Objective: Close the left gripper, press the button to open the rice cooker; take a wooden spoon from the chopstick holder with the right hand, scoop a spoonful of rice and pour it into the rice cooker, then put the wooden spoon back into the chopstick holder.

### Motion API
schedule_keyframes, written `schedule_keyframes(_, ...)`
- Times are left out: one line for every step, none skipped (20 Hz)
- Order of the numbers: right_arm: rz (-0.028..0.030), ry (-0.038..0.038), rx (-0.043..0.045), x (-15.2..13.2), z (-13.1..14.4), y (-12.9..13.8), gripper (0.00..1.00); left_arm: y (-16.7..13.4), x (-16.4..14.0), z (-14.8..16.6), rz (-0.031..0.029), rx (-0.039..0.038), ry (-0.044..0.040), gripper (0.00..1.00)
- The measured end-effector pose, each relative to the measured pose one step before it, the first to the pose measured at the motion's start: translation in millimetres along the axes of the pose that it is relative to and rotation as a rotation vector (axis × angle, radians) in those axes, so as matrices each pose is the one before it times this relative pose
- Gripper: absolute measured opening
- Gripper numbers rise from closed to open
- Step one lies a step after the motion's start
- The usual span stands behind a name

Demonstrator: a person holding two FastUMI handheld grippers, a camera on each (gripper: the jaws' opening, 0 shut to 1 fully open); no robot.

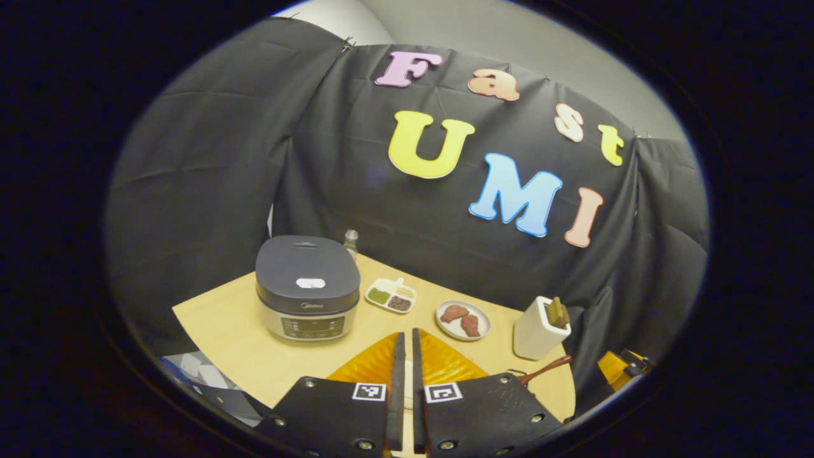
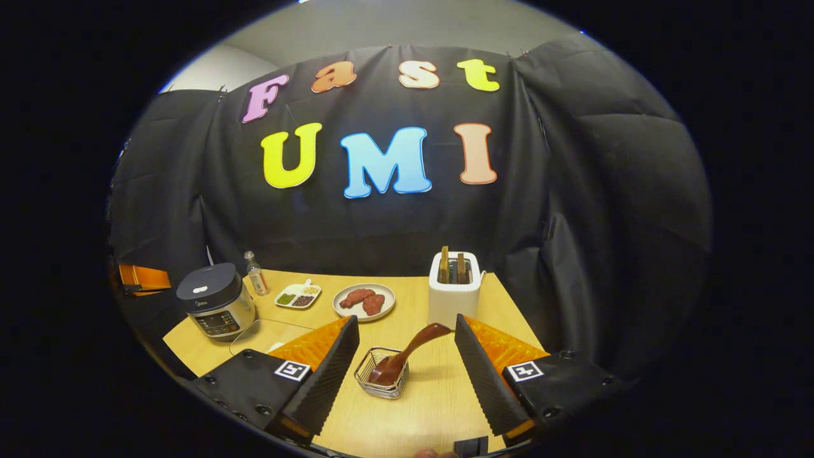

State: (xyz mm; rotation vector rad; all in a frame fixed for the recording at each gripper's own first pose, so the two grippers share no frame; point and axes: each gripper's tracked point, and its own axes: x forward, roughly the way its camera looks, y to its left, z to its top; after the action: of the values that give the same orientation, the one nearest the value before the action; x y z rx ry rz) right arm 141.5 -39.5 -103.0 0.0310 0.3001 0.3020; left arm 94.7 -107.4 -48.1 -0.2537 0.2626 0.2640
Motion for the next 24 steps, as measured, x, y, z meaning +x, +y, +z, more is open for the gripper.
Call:
schedule_keyframes(-0.0058,0.0183,0.01451,2.13,-5.14,-0.22,0.95,6.67,-4.52,-0.01,0.0156,0.01243,0.0072,0.07)
schedule_keyframes(-0.01092,0.00976,0.01125,1.67,-1.32,-1.51,0.96,11.84,6.74,4.69,0.00696,0.00746,-0.00376,0.01)
schedule_keyframes(-0.01615,-0.00221,0.00742,0.72,1.53,-2.55,0.96,2.3,3.24,3.45,-0.01887,-0.00135,0.00564,0.01)
schedule_keyframes(-0.01988,-0.00997,0.00375,-0.34,3.05,-1.35,0.95,8.88,4.27,7.17,0.00224,0.00451,0.00392,0.01)
schedule_keyframes(-0.02122,-0.00948,0.00165,-0.4,0.94,-0.05,0.95,8.21,6.86,8.12,-0.00869,0.00517,0.00132,0.01)
schedule_keyframes(-0.02038,-0.0039,0.00238,-0.77,1.06,1.1,0.96,6.89,7.1,9.6,-0.00821,0.00814,0.00379,0.0)
schedule_keyframes(-0.01846,-0.00332,0.00466,-0.1,0.92,3.14,0.93,9.64,6.35,7.46,-0.00049,0.01394,0.00695,0.01)
schedule_keyframes(-0.01782,-0.00575,0.00532,-0.41,2.34,3.01,0.97,12.55,7.76,7.43,0.00809,0.00825,0.00881,0.01)
schedule_keyframes(-0.02072,-0.0064,0.00597,-0.47,1.75,2.94,0.97,7.2,8.04,4.79,-0.00971,0.00029,0.01648,0.01)
schedule_keyframes(-0.01972,-0.00599,0.00591,-1.23,2.43,2.25,0.97,8.44,7.86,6.15,-0.00363,0.00584,0.00848,0.01)
schedule_keyframes(-0.01885,-0.00596,0.00315,-2.49,-0.23,2.4,0.97,12.61,8.1,3.25,0.00394,0.01374,0.00451,0.03)
schedule_keyframes(-0.01735,-0.00357,-0.00091,-3.48,0.38,2.55,0.98,12.56,9.89,1.99,-0.00128,0.00613,0.01146,0.0)
schedule_keyframes(-0.01277,-0.00336,-0.00402,-3.65,-0.58,3.67,0.98,11.31,8.85,-1.44,-0.00911,-0.00859,0.01877,0.0)
schedule_keyframes(-0.01208,-0.00351,-0.00837,-4.42,0.33,3.57,0.97,10.53,8.65,-1.14,-0.01049,-0.0137,0.02185,0.01)
schedule_keyframes(-0.0179,-0.00821,-0.01022,-3.36,1.11,0.93,0.98,15.66,9.08,-1.6,0.01204,-0.00393,0.014,0.01)
schedule_keyframes(-0.02013,-0.01359,-0.00754,-4.22,4.04,0.01,0.97,14.04,12.11,-4.47,0.00368,0.00779,0.02584,0.0)
schedule_keyframes(-0.01783,-0.01325,-0.00347,-4.78,2.16,0.54,0.98,10.42,10.36,-6.12,0.0005,0.00301,0.02124,0.01)
schedule_keyframes(-0.01628,-0.00634,-0.00135,-4.2,1.49,1.36,0.97,6.03,11.04,-0.63,-0.01717,-0.01083,0.01465,0.01)
schedule_keyframes(-0.01057,-0.00339,-0.00425,-4.55,-0.28,3.06,0.97,2.54,8.27,0.9,-0.0187,-0.01184,0.01031,0.01)
schedule_keyframes(-0.01071,0.00077,-0.01098,-3.93,-0.61,2.47,0.98,2.65,9.1,-0.6,-0.02032,-0.00509,0.01244,0.01)
schedule_keyframes(-0.01289,0.00335,-0.0133,-3.75,-3.04,1.17,0.98,2.24,9.74,-2.52,-0.0157,0.00083,0.01911,0.01)
schedule_keyframes(-0.01136,0.00517,-0.00816,-2.91,-1.08,1.38,0.98,1.07,9.46,-1.37,-0.01756,-0.00212,0.01318,0.01)
schedule_keyframes(-0.00795,0.00284,-0.00174,-3.66,-0.71,2.19,0.98,-4.32,6.43,2.15,-0.03232,-0.00568,0.00489,0.0)
schedule_keyframes(-0.00702,0.00252,0.00103,-3.6,-0.66,2.7,0.98,-4.05,6.46,1.23,-0.02793,0.00302,0.00728,0.01)
